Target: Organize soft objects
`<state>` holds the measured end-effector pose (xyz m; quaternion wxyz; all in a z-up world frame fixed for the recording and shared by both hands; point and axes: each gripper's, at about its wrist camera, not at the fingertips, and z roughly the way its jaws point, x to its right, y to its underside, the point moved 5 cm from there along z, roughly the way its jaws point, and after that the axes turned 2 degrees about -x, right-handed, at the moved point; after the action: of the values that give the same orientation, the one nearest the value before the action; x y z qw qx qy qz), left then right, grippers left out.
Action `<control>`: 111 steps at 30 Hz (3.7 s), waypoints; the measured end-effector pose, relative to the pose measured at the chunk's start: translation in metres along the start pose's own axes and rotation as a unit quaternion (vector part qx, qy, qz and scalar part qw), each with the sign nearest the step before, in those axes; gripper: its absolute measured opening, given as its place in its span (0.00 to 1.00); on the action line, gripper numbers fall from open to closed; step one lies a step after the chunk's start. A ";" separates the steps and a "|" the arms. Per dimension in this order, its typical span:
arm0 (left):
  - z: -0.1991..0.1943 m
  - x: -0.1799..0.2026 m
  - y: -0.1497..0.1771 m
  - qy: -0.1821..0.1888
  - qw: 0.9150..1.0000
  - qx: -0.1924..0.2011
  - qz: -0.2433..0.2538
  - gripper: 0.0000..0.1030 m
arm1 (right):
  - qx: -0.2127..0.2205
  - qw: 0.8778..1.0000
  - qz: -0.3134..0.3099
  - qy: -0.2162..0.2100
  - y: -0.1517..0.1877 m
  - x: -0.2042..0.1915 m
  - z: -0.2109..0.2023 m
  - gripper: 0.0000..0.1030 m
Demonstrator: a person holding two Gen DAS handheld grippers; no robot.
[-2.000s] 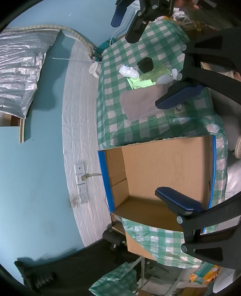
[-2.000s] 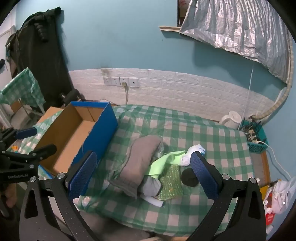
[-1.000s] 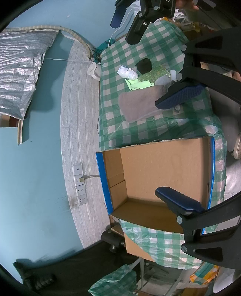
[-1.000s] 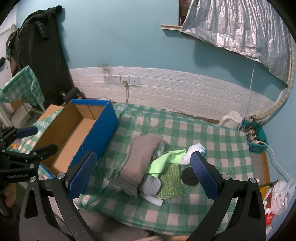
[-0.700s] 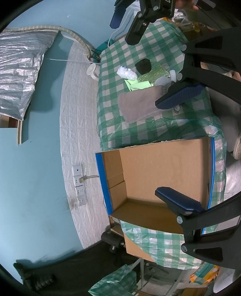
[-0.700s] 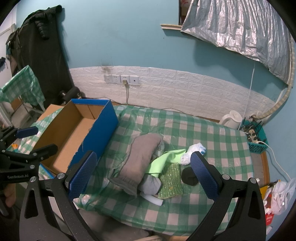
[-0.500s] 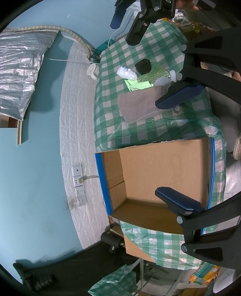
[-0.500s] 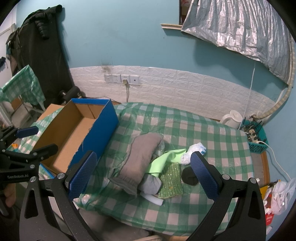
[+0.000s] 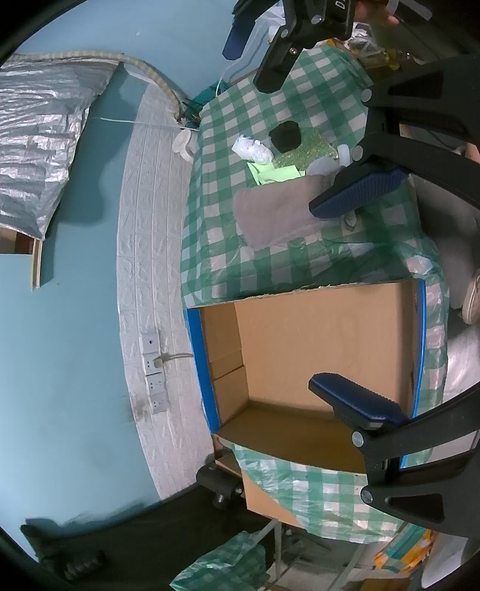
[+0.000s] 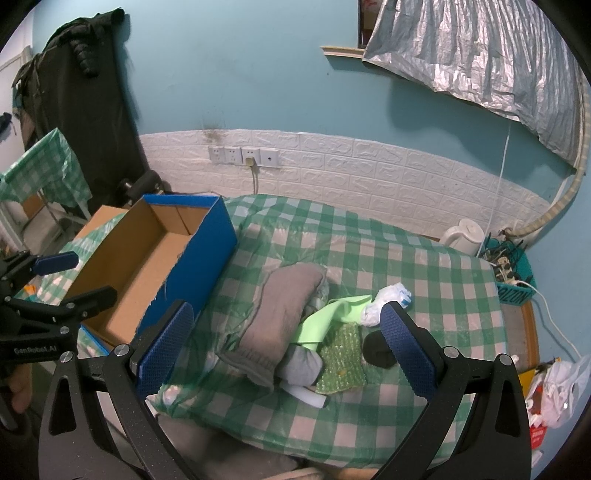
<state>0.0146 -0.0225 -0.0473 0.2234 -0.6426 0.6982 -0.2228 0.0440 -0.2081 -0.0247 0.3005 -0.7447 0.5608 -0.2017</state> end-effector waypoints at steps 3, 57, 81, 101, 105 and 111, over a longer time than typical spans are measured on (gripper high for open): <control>0.002 -0.001 -0.001 0.000 1.000 -0.003 -0.003 0.84 | 0.000 1.000 0.001 0.000 0.002 0.001 0.001 0.98; 0.085 0.067 -0.017 0.028 0.994 -0.102 0.029 0.84 | -0.087 0.990 0.104 0.037 0.039 0.119 0.068 0.98; 0.159 0.098 -0.019 0.051 0.985 -0.167 0.005 0.84 | -0.176 0.978 0.098 0.053 0.077 0.154 0.166 0.95; 0.193 0.111 -0.008 0.040 0.979 -0.200 0.018 0.84 | -0.232 0.969 0.083 0.014 0.108 0.145 0.205 0.45; 0.196 0.114 -0.006 0.035 0.978 -0.203 0.025 0.84 | -0.229 0.969 0.088 0.005 0.107 0.144 0.202 0.41; 0.205 0.113 0.003 0.021 0.976 -0.215 0.037 0.78 | -0.223 0.970 0.094 0.002 0.103 0.139 0.194 0.41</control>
<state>0.1269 -0.1404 -0.2164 0.0736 -0.6446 0.7574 -0.0730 0.1345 -0.3173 -0.2422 0.1440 -0.7362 0.6598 -0.0437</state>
